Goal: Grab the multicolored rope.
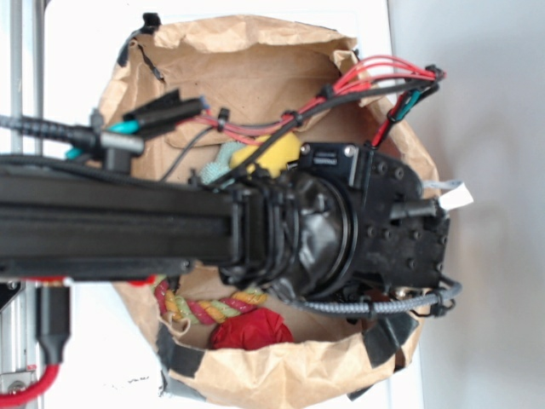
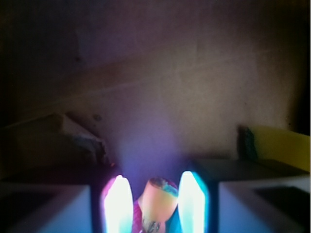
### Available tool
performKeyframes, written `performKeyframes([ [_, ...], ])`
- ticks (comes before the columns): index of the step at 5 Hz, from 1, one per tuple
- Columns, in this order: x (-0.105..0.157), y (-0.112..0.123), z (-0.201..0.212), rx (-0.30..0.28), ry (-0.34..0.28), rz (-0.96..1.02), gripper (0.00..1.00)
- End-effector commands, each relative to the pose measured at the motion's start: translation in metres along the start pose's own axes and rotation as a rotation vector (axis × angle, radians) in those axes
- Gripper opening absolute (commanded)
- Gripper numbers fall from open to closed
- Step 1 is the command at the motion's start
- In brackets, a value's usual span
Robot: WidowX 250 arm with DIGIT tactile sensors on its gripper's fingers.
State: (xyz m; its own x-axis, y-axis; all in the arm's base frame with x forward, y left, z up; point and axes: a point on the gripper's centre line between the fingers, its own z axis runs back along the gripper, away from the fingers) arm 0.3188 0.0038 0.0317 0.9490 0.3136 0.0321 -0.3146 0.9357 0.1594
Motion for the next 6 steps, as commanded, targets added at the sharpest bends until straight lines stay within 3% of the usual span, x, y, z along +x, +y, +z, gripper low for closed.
performKeyframes([
  [1, 0.011, -0.004, 0.025, -0.024, -0.092, 0.023, 0.00],
  [3, 0.020, 0.006, 0.038, -0.064, -0.123, 0.063, 0.00],
  [5, 0.019, 0.045, 0.086, -0.090, -0.181, 0.106, 0.00],
  [6, 0.014, 0.072, 0.128, -0.196, -0.197, 0.152, 0.00],
])
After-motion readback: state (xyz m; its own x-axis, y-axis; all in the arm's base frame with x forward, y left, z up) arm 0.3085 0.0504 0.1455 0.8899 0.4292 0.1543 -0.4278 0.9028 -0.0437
